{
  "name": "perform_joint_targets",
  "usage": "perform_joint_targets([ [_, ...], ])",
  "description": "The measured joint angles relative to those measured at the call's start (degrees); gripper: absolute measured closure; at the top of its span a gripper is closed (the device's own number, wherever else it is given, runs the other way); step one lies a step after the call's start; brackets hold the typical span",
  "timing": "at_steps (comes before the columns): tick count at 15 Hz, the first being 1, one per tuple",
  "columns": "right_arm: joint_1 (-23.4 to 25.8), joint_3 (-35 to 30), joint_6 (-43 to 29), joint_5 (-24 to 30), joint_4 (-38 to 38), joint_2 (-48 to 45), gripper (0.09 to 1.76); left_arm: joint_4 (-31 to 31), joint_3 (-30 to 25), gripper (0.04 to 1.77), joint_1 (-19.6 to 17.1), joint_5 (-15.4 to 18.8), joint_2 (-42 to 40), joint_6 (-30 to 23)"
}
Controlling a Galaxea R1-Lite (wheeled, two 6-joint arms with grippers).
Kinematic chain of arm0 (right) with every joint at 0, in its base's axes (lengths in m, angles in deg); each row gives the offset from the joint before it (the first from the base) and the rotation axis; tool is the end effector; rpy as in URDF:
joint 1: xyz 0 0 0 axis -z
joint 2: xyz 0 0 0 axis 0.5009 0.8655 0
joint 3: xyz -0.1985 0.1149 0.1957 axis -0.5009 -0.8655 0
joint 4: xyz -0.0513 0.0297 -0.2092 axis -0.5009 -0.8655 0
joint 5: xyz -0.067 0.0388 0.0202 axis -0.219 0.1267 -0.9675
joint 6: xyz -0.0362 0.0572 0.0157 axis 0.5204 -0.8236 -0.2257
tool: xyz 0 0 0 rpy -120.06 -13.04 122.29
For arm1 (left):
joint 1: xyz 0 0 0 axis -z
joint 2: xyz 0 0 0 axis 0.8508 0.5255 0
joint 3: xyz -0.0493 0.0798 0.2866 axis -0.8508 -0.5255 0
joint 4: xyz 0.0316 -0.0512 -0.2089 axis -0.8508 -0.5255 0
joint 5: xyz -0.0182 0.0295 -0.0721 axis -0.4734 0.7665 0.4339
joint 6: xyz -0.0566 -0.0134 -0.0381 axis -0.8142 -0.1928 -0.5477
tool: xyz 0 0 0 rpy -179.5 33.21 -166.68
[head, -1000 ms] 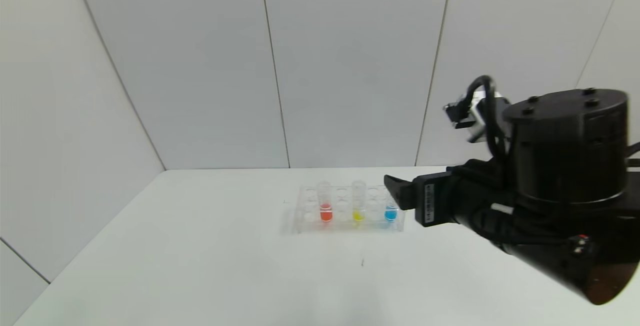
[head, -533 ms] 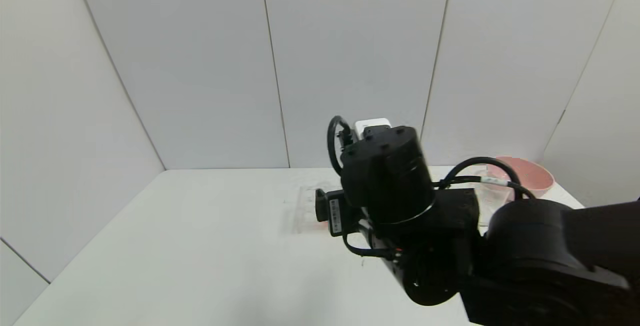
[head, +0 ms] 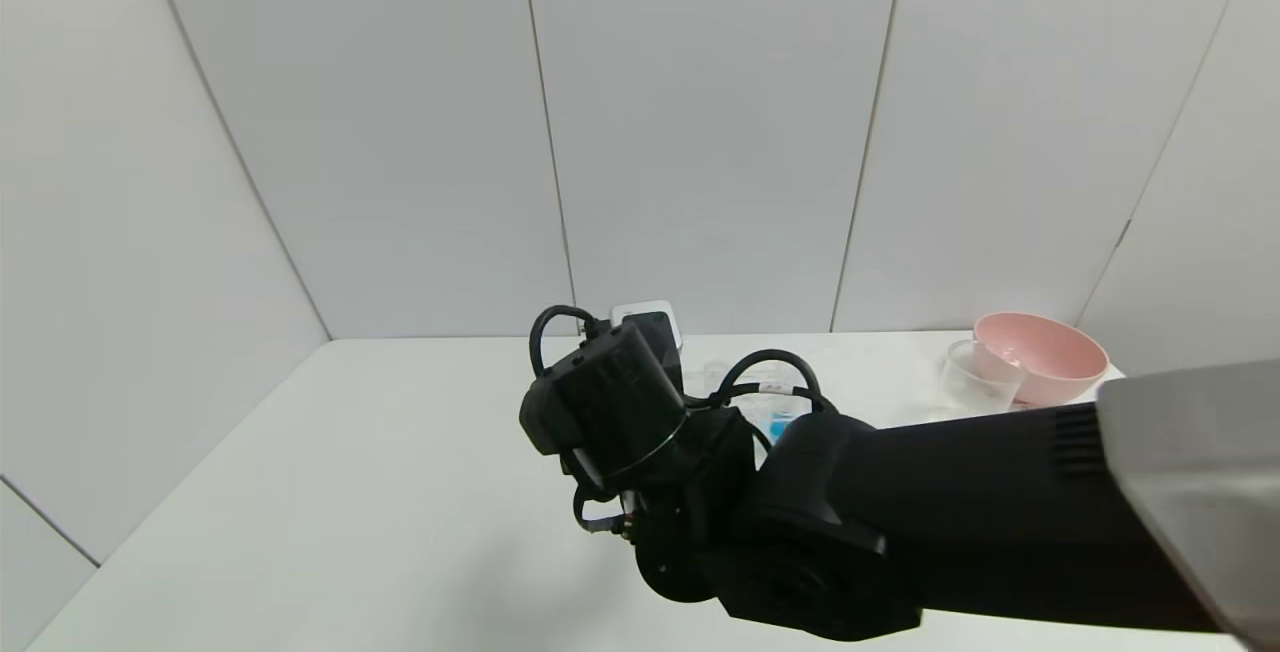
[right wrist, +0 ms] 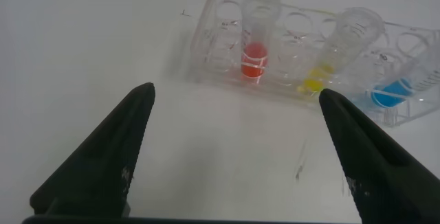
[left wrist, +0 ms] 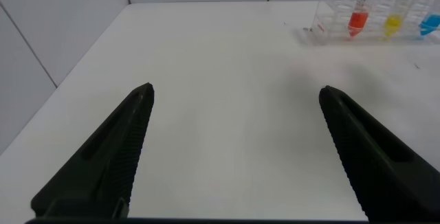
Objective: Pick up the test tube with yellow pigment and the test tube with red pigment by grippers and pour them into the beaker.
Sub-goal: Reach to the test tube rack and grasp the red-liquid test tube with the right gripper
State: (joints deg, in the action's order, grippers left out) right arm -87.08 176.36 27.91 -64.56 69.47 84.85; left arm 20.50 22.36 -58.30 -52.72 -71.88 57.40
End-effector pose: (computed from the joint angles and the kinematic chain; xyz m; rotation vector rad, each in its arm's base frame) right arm 0.3064 0.3941 0.1174 -0.0027 0.4584 0.2304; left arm 0.0518 0.0002 0.0729 -0.0149 0.0170 0.0030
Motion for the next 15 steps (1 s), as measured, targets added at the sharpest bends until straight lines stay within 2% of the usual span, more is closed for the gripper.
perform_joint_targets([
  [8,4.50,12.57,1.37,0.21,-0.40,11.70,0.14,0.00,0.00,0.09,0.00,0.00,0.00,-0.02],
  [12,6.16,19.43,1.58,0.21,-3.16,15.24,0.14,0.00,0.00,0.09,0.00,0.00,0.00,0.00],
  [15,7.42,21.97,2.77,0.18,-2.86,17.23,0.14,0.00,0.00,0.09,0.00,0.00,0.00,0.00],
])
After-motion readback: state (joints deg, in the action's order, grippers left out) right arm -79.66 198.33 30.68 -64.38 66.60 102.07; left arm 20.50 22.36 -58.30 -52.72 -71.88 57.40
